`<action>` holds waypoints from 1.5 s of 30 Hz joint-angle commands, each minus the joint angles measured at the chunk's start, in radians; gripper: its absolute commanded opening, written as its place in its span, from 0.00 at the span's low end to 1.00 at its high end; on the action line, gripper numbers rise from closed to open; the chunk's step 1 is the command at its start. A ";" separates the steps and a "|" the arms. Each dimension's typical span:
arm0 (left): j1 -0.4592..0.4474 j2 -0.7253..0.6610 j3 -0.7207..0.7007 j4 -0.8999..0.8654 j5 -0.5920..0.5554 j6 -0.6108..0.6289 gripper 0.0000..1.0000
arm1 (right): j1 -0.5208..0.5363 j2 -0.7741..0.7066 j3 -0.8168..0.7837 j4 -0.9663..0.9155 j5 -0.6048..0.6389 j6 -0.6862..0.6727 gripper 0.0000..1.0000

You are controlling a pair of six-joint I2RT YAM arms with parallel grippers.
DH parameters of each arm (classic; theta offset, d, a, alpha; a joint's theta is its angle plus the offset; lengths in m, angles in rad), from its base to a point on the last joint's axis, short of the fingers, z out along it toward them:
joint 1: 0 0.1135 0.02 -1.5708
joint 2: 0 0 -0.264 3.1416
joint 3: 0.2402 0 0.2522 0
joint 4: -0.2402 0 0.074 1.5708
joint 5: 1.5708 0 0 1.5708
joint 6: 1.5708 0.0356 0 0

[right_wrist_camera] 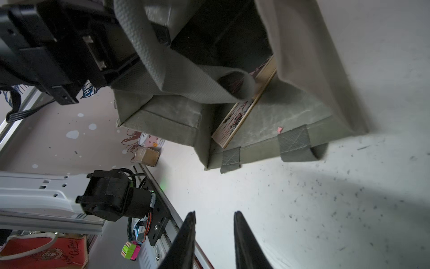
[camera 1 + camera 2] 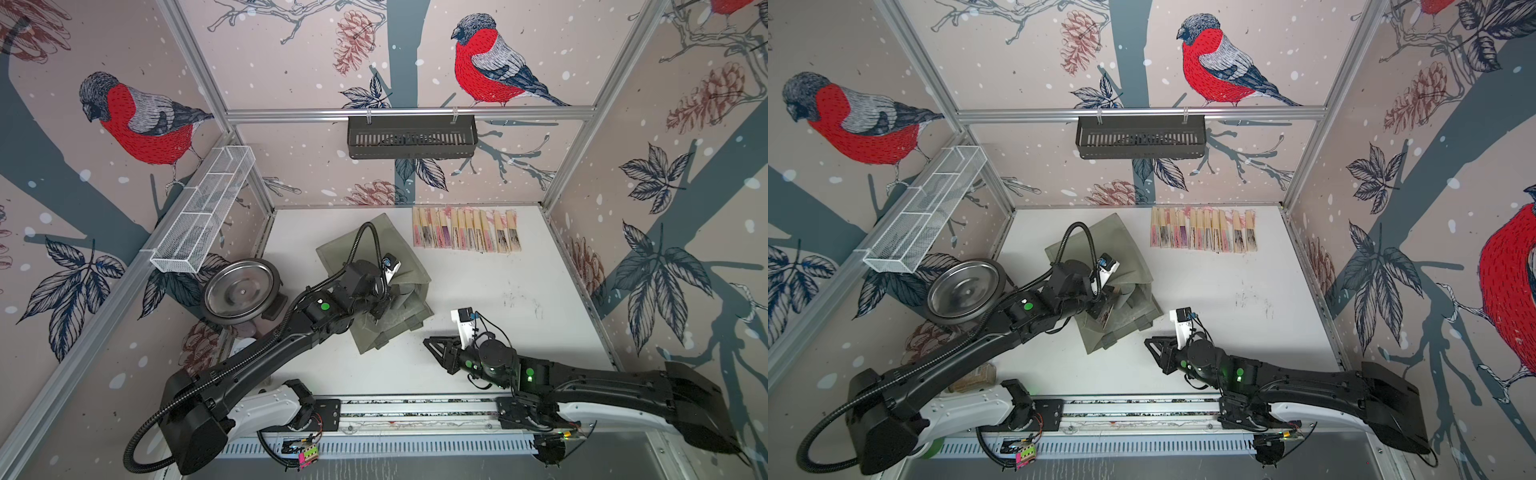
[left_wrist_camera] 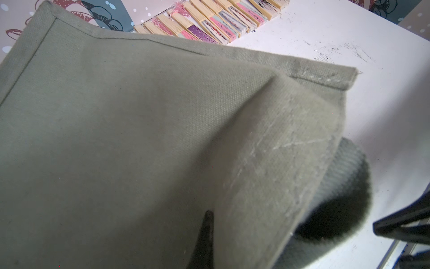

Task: Take out the folding fans from the tote bags
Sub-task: Pick up the folding fan from the canvas bag.

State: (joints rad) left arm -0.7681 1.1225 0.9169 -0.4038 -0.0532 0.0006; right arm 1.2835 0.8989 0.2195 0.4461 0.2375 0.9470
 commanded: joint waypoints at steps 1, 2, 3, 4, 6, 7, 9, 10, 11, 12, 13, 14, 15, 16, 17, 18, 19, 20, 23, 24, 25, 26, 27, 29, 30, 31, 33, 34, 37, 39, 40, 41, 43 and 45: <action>-0.002 0.003 0.007 0.023 0.002 -0.004 0.00 | 0.038 0.069 0.022 0.106 0.126 0.068 0.27; -0.002 0.003 0.007 0.024 0.003 -0.004 0.00 | 0.049 0.091 0.028 0.112 0.131 0.095 0.26; -0.002 0.002 0.007 0.023 0.001 -0.004 0.00 | 0.063 0.117 0.032 0.125 0.143 0.131 0.24; -0.002 -0.001 0.006 0.024 0.001 -0.005 0.00 | 0.079 0.143 0.028 0.159 0.160 0.170 0.24; -0.001 -0.002 0.005 0.025 0.000 -0.005 0.00 | 0.100 0.197 0.028 0.221 0.173 0.213 0.24; -0.002 -0.003 0.005 0.029 0.000 -0.007 0.00 | 0.103 0.222 0.037 0.246 0.167 0.208 0.24; -0.002 0.002 0.005 0.030 0.002 -0.008 0.00 | 0.103 0.278 0.081 0.243 0.160 0.198 0.24; -0.002 0.004 0.007 0.029 0.003 -0.009 0.00 | 0.104 0.300 0.099 0.245 0.159 0.197 0.24; -0.002 0.006 0.008 0.029 0.007 -0.010 0.00 | 0.103 0.326 0.115 0.257 0.154 0.193 0.24; -0.002 0.008 0.009 0.028 0.009 -0.012 0.00 | 0.104 0.349 0.125 0.276 0.154 0.195 0.24; -0.002 0.007 0.009 0.029 0.010 -0.014 0.00 | 0.104 0.390 0.132 0.293 0.154 0.207 0.24; -0.002 0.005 0.010 0.029 0.013 -0.013 0.00 | 0.101 0.425 0.138 0.319 0.150 0.227 0.24; -0.002 0.002 0.009 0.031 0.015 -0.015 0.00 | 0.097 0.457 0.141 0.348 0.148 0.249 0.24; -0.002 0.000 0.008 0.032 0.015 -0.016 0.00 | 0.095 0.489 0.146 0.371 0.148 0.269 0.24; -0.002 -0.001 0.008 0.033 0.015 -0.016 0.00 | 0.090 0.525 0.155 0.398 0.137 0.286 0.24; -0.002 0.002 0.009 0.032 0.015 -0.016 0.00 | 0.082 0.562 0.168 0.420 0.119 0.296 0.24; -0.002 0.003 0.012 0.031 0.013 -0.015 0.00 | 0.077 0.593 0.187 0.433 0.106 0.300 0.25; -0.001 0.005 0.012 0.030 0.013 -0.015 0.00 | 0.069 0.627 0.212 0.433 0.089 0.302 0.26; -0.002 0.004 0.011 0.029 0.010 -0.014 0.00 | 0.021 0.705 0.251 0.464 0.011 0.320 0.29; -0.002 0.005 0.012 0.029 0.008 -0.014 0.00 | 0.005 0.726 0.248 0.493 -0.002 0.339 0.30; -0.002 0.005 0.011 0.029 0.007 -0.014 0.00 | -0.004 0.743 0.244 0.522 -0.004 0.352 0.30; -0.001 0.005 0.013 0.029 0.009 -0.014 0.00 | -0.016 0.761 0.247 0.538 -0.003 0.371 0.31; -0.002 0.004 0.013 0.029 0.011 -0.014 0.00 | -0.028 0.777 0.256 0.550 -0.013 0.382 0.31; -0.002 0.003 0.013 0.032 0.016 -0.015 0.00 | -0.046 0.813 0.297 0.544 -0.029 0.391 0.31; -0.002 0.004 0.012 0.034 0.020 -0.014 0.00 | -0.057 0.831 0.333 0.491 -0.035 0.426 0.31; -0.002 0.005 0.010 0.034 0.022 -0.015 0.00 | -0.067 0.850 0.359 0.469 -0.047 0.442 0.31; -0.001 0.011 0.013 0.031 0.023 -0.012 0.00 | -0.078 0.896 0.398 0.483 -0.061 0.463 0.32; -0.002 0.012 0.013 0.029 0.023 -0.012 0.00 | -0.082 0.913 0.412 0.485 -0.070 0.480 0.32; -0.001 0.010 0.014 0.029 0.023 -0.011 0.00 | -0.094 0.965 0.458 0.450 -0.081 0.519 0.34; -0.002 0.005 0.014 0.029 0.021 -0.011 0.00 | -0.101 0.991 0.469 0.436 -0.071 0.558 0.37; -0.001 0.004 0.014 0.029 0.022 -0.010 0.00 | -0.104 1.001 0.470 0.438 -0.063 0.571 0.38; -0.002 0.002 0.014 0.029 0.023 -0.010 0.00 | -0.107 1.011 0.475 0.450 -0.064 0.571 0.38; -0.002 0.000 0.013 0.031 0.026 -0.010 0.00 | -0.116 1.025 0.496 0.430 -0.069 0.558 0.39; -0.002 -0.002 0.010 0.032 0.027 -0.011 0.00 | -0.134 1.032 0.512 0.409 -0.084 0.552 0.41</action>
State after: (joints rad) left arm -0.7689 1.1267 0.9226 -0.4015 -0.0448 -0.0181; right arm 1.1637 1.9228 0.7128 0.8726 0.1642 1.4914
